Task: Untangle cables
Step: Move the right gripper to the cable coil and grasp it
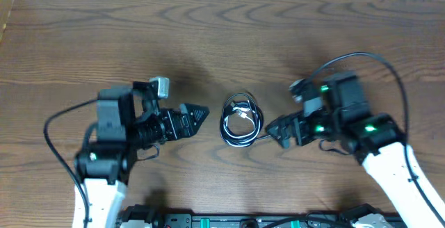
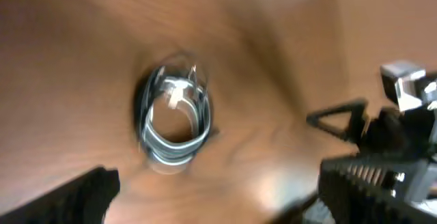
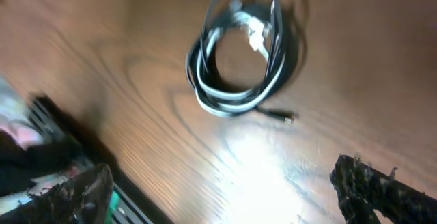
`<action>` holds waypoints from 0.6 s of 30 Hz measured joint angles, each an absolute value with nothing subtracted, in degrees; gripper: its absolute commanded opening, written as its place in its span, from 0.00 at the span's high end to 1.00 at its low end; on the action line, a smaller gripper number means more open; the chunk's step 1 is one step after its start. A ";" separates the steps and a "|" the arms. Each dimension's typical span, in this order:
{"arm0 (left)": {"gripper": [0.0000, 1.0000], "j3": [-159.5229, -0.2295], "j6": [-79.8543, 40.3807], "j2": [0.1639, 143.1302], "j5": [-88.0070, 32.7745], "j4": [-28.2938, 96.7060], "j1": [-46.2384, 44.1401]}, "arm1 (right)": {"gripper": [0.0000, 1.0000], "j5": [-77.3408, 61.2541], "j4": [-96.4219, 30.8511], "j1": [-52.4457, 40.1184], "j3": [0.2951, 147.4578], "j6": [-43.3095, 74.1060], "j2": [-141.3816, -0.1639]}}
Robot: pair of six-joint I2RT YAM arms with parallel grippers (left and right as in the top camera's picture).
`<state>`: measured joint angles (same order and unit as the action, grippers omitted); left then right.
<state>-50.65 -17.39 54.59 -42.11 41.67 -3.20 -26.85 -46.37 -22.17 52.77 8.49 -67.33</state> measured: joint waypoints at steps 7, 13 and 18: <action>0.02 -64.60 -10.24 58.02 -28.38 58.06 -5.91 | 0.14 -15.09 -44.12 -31.81 52.77 8.60 -72.44; 0.02 -66.37 -8.51 54.06 -25.04 54.15 -6.07 | 0.14 -10.98 -33.23 -34.28 52.77 12.99 -79.48; 0.05 -66.37 -7.01 49.21 -23.99 54.37 -6.07 | 0.14 -3.42 -30.15 -36.36 52.77 31.88 -88.82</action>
<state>-66.37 -7.01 49.21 -23.99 54.37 -6.07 -3.42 -30.15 -36.36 52.77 31.88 -88.82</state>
